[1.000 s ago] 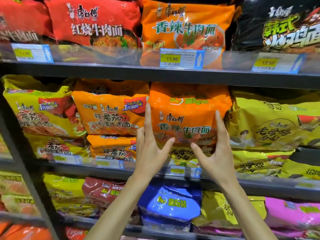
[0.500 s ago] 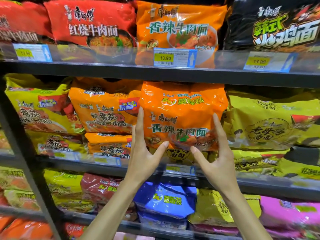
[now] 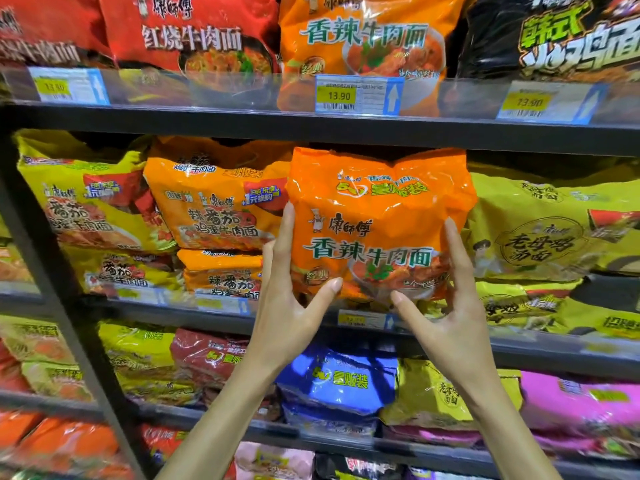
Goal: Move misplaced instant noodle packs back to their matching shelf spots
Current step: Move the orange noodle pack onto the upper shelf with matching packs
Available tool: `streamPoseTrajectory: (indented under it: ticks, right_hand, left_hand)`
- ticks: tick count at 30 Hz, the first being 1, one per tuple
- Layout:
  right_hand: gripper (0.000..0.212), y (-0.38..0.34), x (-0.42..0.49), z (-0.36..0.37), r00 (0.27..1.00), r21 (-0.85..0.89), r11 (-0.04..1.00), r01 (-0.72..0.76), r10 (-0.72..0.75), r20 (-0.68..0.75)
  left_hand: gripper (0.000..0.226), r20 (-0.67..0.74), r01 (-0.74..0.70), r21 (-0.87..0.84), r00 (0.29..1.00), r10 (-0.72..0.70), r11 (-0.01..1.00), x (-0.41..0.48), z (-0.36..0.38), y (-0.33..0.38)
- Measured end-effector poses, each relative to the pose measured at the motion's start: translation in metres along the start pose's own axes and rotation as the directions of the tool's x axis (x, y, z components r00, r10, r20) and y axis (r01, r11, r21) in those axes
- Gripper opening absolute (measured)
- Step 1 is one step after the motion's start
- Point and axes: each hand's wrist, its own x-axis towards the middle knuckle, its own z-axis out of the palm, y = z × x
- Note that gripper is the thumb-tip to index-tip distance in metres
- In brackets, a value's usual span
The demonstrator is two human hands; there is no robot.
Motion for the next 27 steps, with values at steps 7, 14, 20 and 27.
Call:
streamPoseTrajectory:
  ticks: [7, 14, 20, 27]
  right_hand:
    - [0.1, -0.013, -0.006, 0.002, 0.999, -0.031, 0.999, 0.008, -0.01, -0.042]
    - [0.099, -0.037, -0.034, 0.004, 0.998, -0.057, 0.998, -0.022, 0.019, -0.059]
    - [0.1, -0.061, -0.068, 0.004, 0.996, -0.073, 0.994, -0.087, 0.084, -0.044]
    - [0.098, -0.078, -0.099, 0.015, 0.982, -0.047, 0.982, -0.185, 0.183, -0.044]
  left_hand:
    - [0.099, 0.079, 0.001, -0.046, 0.997, 0.002, 0.999, -0.005, -0.014, 0.004]
    - [0.091, 0.054, 0.018, -0.12, 0.998, -0.011, 0.993, -0.025, -0.03, 0.012]
    - [0.086, 0.088, 0.079, -0.173, 0.994, -0.064, 0.982, -0.059, -0.047, 0.021]
    - [0.088, 0.178, 0.186, -0.213, 0.973, -0.149, 0.959, -0.085, -0.066, 0.017]
